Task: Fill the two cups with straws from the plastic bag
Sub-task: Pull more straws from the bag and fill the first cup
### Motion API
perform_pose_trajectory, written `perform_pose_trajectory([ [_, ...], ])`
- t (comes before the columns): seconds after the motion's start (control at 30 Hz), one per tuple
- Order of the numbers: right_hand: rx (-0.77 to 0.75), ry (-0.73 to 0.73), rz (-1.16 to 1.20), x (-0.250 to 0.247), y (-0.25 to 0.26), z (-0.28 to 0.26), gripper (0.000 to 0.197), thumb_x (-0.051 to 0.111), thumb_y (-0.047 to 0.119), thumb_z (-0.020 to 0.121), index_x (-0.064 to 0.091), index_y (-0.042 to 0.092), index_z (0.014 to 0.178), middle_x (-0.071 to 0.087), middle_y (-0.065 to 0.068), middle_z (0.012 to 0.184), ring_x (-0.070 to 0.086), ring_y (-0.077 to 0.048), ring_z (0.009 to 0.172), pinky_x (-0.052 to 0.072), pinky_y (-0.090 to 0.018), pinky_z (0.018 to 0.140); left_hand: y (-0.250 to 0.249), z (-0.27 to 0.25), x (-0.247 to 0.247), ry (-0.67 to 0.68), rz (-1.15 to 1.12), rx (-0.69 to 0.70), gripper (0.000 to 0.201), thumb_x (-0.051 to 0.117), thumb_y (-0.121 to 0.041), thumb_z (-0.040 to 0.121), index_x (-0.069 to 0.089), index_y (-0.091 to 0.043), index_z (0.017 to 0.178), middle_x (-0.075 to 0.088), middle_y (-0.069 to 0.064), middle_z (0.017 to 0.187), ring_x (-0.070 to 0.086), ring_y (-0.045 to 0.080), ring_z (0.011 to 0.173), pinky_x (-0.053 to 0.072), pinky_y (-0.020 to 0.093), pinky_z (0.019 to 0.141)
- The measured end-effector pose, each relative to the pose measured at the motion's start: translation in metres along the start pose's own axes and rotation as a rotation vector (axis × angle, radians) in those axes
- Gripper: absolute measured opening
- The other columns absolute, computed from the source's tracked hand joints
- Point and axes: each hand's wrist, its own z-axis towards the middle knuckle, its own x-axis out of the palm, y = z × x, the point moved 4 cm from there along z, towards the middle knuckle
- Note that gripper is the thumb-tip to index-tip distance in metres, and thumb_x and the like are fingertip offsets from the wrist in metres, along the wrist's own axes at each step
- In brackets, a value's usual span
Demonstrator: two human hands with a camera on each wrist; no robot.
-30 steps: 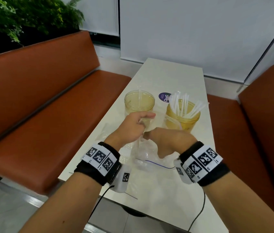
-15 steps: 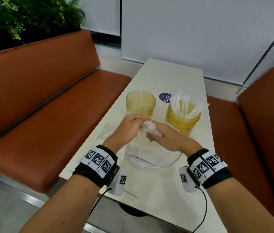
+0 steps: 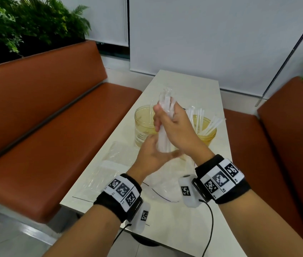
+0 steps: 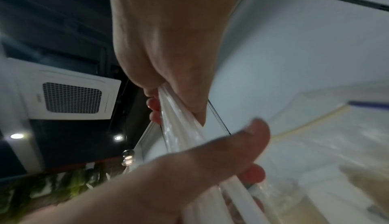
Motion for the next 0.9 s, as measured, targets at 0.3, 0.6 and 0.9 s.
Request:
perform_pose_trajectory([
  [0.3, -0.272, -0.270, -0.117, -0.031, 0.043, 0.016, 0.049, 0.082, 0.027, 0.084, 0.059, 0.017, 0.126, 0.073, 0.001, 0.104, 0.072, -0.012, 0.096, 0.060, -0.032, 0.085, 0.007, 0.005, 0.009, -0.040, -0.046, -0.043, 0.032, 0.070, -0.049, 0.080, 0.063, -0.018, 0.081, 0.063, -0.003, 0.072, 0.059, 0.018, 0.067, 0.051, 0.040, 0.067],
  [0.6, -0.267, 0.055, -0.582, -0.009, 0.028, 0.022, 0.029, 0.054, 0.034, 0.103, 0.075, 0.017, 0.115, 0.075, 0.004, 0.101, 0.067, -0.010, 0.089, 0.055, -0.038, 0.085, 0.012, 0.005, 0.009, -0.038, -0.153, -0.135, 0.036, 0.074, -0.044, 0.083, 0.068, -0.010, 0.092, 0.072, 0.012, 0.091, 0.066, 0.026, 0.083, 0.055, 0.044, 0.078],
  [0.9, 0.226, 0.069, -0.053, 0.011, -0.030, -0.007, 0.040, 0.087, 0.032, 0.078, 0.068, 0.015, 0.109, 0.075, 0.002, 0.081, 0.074, -0.008, 0.075, 0.061, -0.032, 0.076, -0.004, 0.006, 0.003, -0.057, -0.190, -0.086, 0.048, 0.070, -0.012, 0.091, 0.054, -0.014, 0.136, 0.063, 0.003, 0.127, 0.063, 0.025, 0.118, 0.054, 0.046, 0.100],
])
